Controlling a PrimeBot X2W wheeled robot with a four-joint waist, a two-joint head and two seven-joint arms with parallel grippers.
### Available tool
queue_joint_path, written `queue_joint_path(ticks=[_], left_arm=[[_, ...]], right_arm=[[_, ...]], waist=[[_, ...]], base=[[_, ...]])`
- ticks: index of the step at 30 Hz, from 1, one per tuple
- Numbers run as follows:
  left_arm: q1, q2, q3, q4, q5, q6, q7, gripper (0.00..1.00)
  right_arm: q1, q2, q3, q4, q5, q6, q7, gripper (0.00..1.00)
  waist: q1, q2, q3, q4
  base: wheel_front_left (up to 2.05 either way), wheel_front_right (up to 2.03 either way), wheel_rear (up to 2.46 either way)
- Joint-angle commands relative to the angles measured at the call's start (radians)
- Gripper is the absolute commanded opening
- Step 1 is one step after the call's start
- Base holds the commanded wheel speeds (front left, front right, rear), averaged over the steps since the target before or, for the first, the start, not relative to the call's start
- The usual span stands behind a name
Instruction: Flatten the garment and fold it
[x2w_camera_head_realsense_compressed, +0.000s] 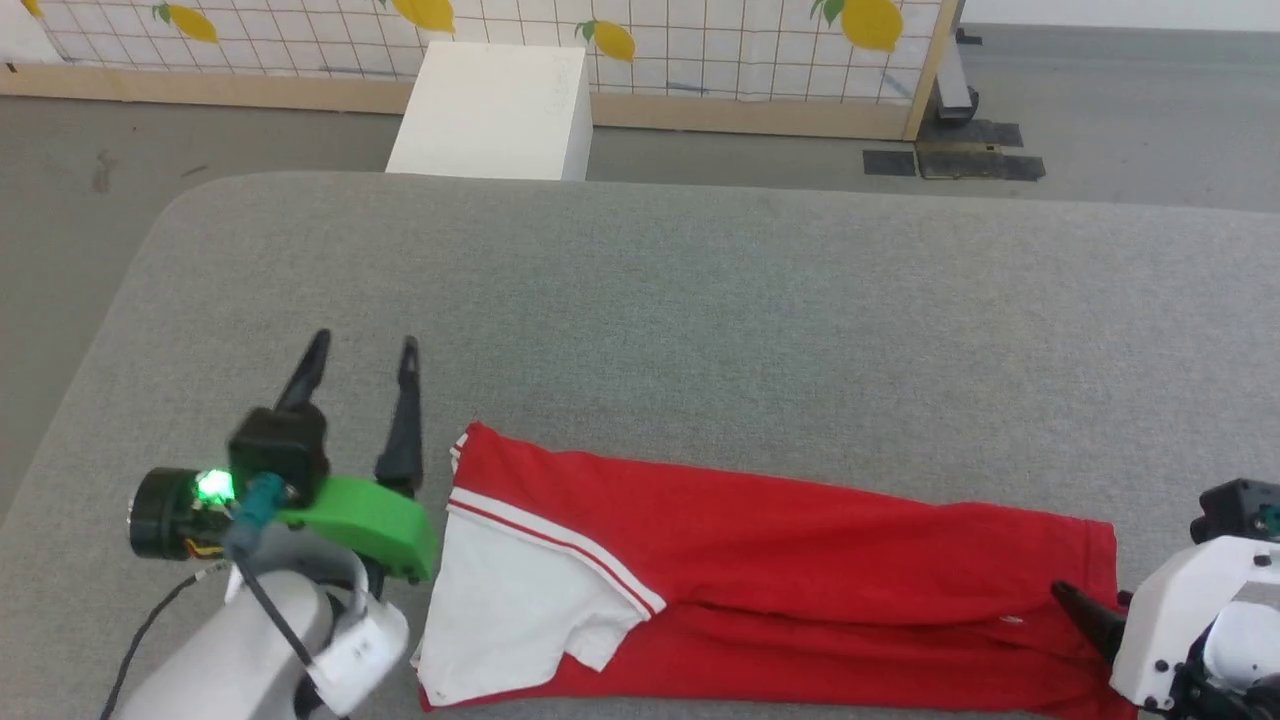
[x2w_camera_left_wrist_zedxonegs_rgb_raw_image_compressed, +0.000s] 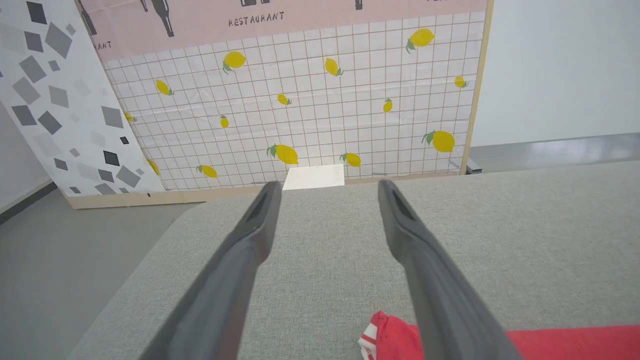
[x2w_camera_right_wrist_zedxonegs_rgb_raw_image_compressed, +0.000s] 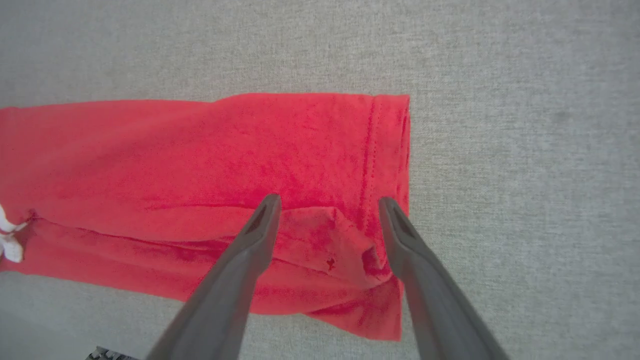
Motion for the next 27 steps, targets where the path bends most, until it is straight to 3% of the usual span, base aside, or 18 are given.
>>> queue_joint_path(ticks=[1, 9, 17, 26, 27], left_arm=[[0.03, -0.005, -0.009, -0.003, 0.049, 0.008, -0.008, 1.0], [0.101, -0.014, -0.062, -0.012, 0.241, -0.016, -0.008, 1.0], [0.13, -0.039, -0.028, -0.003, 0.257, -0.054, -0.009, 1.0], [0.128, -0.065, 0.023, 0.008, 0.274, -0.087, -0.009, 1.0], [0.128, -0.067, 0.026, 0.01, 0.275, -0.09, -0.009, 1.0]], right_arm=[[0.01, 0.024, -0.018, 0.002, -0.034, -0.001, 0.01, 1.0], [-0.011, 0.094, -0.116, 0.021, -0.183, -0.001, 0.004, 1.0], [-0.038, 0.109, -0.116, 0.063, -0.2, -0.001, 0.007, 1.0], [-0.008, 0.111, -0.041, 0.077, -0.154, -0.001, 0.027, 1.0], [-0.006, 0.111, -0.037, 0.077, -0.153, -0.001, 0.025, 0.51]], waist=[[0.0001, 0.0, 0.006, 0.0], [0.0001, 0.0, 0.038, 0.012], [0.0001, 0.0, 0.073, 0.025], [0.0001, 0.0, 0.102, 0.03], [0.0001, 0.0, 0.103, 0.029]], base=[[0.0, 0.0, 0.0], [0.0, 0.0, 0.0], [0.0, 0.0, 0.0], [0.0, 0.0, 0.0], [0.0, 0.0, 0.0]])
